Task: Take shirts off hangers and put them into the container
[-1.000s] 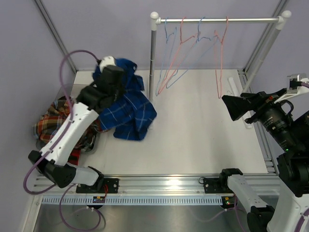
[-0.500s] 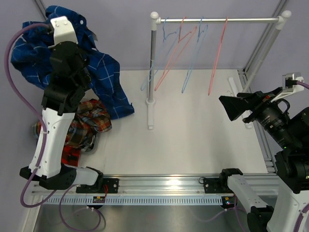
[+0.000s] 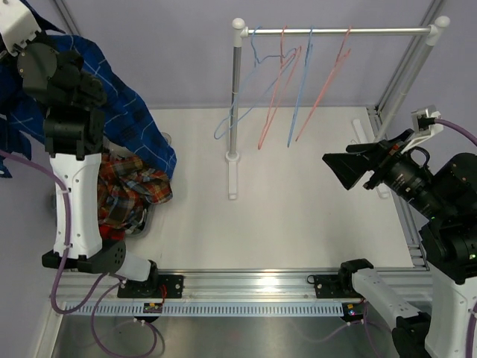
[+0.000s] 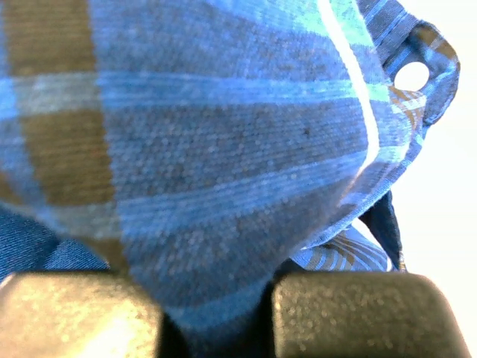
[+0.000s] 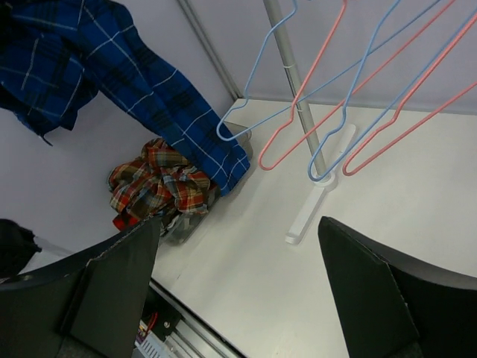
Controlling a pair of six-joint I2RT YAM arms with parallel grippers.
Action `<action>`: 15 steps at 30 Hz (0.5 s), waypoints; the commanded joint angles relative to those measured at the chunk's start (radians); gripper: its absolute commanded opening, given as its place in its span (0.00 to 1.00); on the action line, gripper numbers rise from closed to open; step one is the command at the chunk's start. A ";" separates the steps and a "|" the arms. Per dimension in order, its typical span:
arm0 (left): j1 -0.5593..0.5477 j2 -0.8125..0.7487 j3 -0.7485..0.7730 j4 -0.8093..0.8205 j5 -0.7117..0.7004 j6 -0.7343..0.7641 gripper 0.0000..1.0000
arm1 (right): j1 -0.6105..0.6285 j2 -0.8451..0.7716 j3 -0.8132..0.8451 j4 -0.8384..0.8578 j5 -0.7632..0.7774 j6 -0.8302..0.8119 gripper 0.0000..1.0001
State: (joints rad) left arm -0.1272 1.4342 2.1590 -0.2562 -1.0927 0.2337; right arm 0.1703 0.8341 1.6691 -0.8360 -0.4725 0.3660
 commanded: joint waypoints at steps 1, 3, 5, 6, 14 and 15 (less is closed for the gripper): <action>0.015 0.081 0.123 0.312 -0.029 0.171 0.00 | 0.046 0.036 0.003 0.026 0.009 -0.016 0.96; 0.032 0.092 0.142 0.416 -0.026 0.213 0.00 | 0.078 0.045 0.000 0.028 0.018 -0.021 0.96; 0.067 0.098 0.174 0.428 -0.009 0.199 0.00 | 0.109 0.049 -0.008 0.028 0.032 -0.027 0.96; 0.080 0.100 0.179 0.425 0.007 0.182 0.00 | 0.121 0.060 -0.008 0.026 0.032 -0.030 0.96; 0.233 0.100 0.214 0.385 0.030 0.113 0.00 | 0.247 0.131 0.047 -0.015 0.110 -0.068 0.96; 0.247 0.097 0.226 0.359 0.045 0.078 0.00 | 0.262 0.144 0.053 -0.021 0.118 -0.071 0.97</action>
State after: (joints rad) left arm 0.0765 1.5520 2.3123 0.0483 -1.0977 0.3794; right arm 0.3927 0.9524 1.6794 -0.8482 -0.4000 0.3271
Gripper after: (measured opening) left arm 0.083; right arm 0.962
